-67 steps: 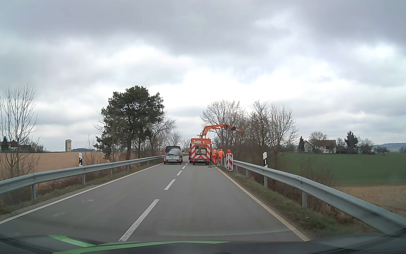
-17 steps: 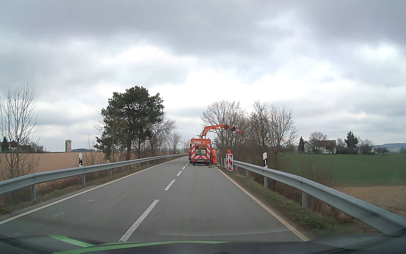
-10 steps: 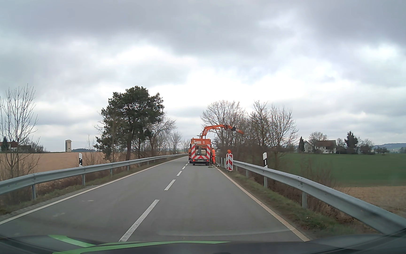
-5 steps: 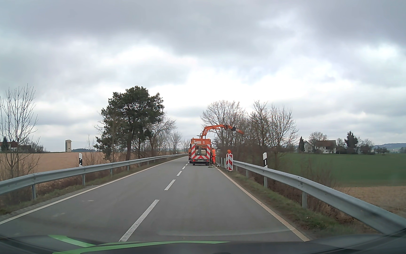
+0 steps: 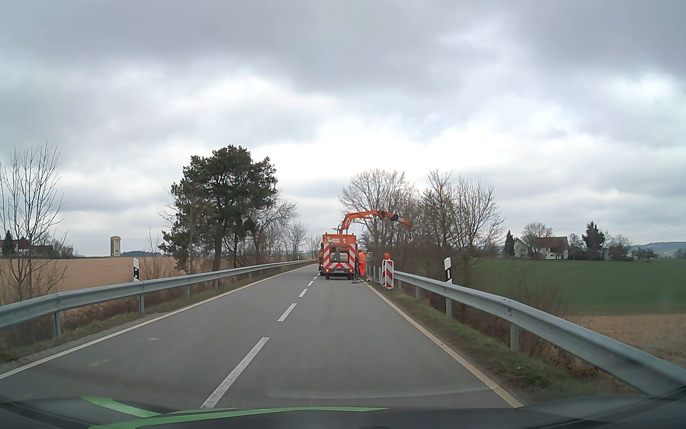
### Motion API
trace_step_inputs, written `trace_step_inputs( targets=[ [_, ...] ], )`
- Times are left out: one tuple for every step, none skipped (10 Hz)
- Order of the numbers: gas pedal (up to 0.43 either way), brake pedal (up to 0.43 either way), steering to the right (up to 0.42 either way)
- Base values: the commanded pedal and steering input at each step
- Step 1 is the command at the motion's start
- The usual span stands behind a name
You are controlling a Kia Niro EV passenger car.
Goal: Follow the waypoints while adhering to traffic rules and regulations
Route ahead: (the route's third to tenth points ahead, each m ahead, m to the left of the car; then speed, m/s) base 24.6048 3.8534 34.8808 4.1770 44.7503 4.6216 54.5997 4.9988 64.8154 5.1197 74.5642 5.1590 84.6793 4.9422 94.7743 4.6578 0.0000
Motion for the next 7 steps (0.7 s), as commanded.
trace_step_inputs(
  targets=[
    [0.0,0.122,-0.013],
    [0.0,0.104,-0.013],
    [0.0,0.091,-0.013],
    [0.0,0.079,-0.013],
    [0.0,0.079,-0.013],
    [0.0,0.079,-0.013],
    [0.0,0.073,-0.013]
  ],
)
